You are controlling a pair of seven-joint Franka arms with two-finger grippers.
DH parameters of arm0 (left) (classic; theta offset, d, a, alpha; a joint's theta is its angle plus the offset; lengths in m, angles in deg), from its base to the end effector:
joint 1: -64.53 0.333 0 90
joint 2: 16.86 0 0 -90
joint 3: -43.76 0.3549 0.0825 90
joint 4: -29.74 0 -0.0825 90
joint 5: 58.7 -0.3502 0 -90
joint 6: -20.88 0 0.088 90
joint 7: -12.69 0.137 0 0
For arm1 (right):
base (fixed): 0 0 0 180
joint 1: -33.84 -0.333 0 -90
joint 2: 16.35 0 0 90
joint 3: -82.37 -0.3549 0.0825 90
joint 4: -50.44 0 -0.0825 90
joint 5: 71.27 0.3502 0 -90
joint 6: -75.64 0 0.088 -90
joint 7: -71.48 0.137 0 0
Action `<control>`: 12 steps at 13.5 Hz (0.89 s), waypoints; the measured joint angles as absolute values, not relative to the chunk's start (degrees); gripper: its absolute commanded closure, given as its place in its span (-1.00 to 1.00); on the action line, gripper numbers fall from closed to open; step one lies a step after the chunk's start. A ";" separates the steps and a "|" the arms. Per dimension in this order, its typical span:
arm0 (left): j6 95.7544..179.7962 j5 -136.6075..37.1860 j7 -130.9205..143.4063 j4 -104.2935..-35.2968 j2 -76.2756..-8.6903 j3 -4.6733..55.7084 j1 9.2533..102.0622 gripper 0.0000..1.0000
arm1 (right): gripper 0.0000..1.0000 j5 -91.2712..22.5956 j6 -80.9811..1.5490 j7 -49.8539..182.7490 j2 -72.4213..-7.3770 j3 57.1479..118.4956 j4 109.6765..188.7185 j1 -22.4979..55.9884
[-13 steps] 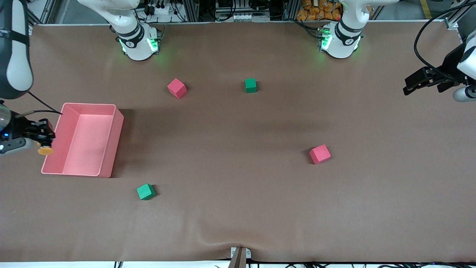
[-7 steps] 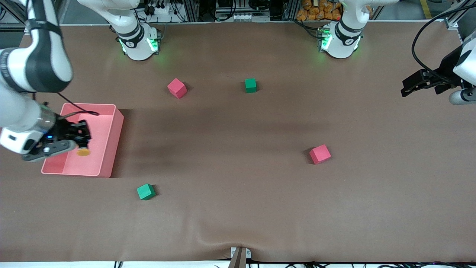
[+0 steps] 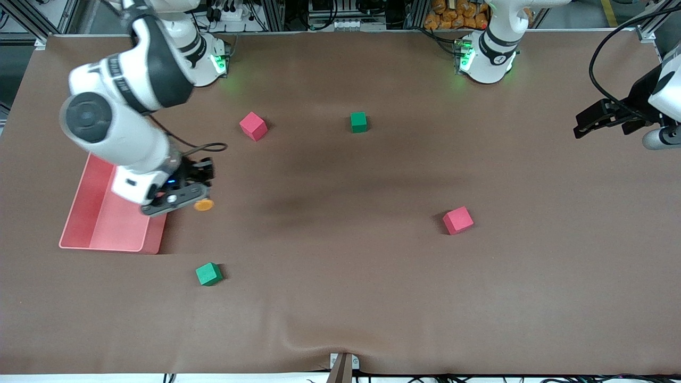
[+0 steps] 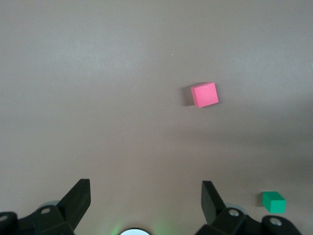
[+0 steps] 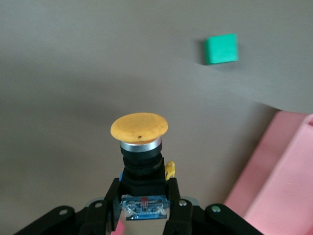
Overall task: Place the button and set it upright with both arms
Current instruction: 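Carry the button to the table middle with the right gripper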
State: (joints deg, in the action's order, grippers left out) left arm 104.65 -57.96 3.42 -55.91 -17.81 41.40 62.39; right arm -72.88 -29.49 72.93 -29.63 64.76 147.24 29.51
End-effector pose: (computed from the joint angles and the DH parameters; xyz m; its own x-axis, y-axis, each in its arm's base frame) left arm 0.5125 -0.0420 0.6485 0.9953 0.0818 -0.0509 0.0822 -0.9966 0.0054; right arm 0.5570 0.2052 0.4783 0.9323 0.3535 -0.0763 0.3513 -0.9353 -0.0411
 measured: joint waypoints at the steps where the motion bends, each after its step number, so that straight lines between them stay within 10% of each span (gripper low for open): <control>1: 104.65 -57.96 3.42 -55.91 -17.81 41.41 62.40 -1.00 | 1.00 -72.86 -30.32 75.50 -30.31 64.41 147.26 27.71; 12: 104.65 -57.96 3.42 -56.19 -17.88 41.45 62.44 -1.00 | 1.00 -74.90 -40.22 107.23 -46.71 58.03 141.72 15.37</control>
State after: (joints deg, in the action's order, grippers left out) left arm 104.65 -57.96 3.42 -56.19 -17.88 41.45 62.44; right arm -74.90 -40.22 107.23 -46.71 58.03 141.72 15.37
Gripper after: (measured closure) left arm 0.000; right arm 0.595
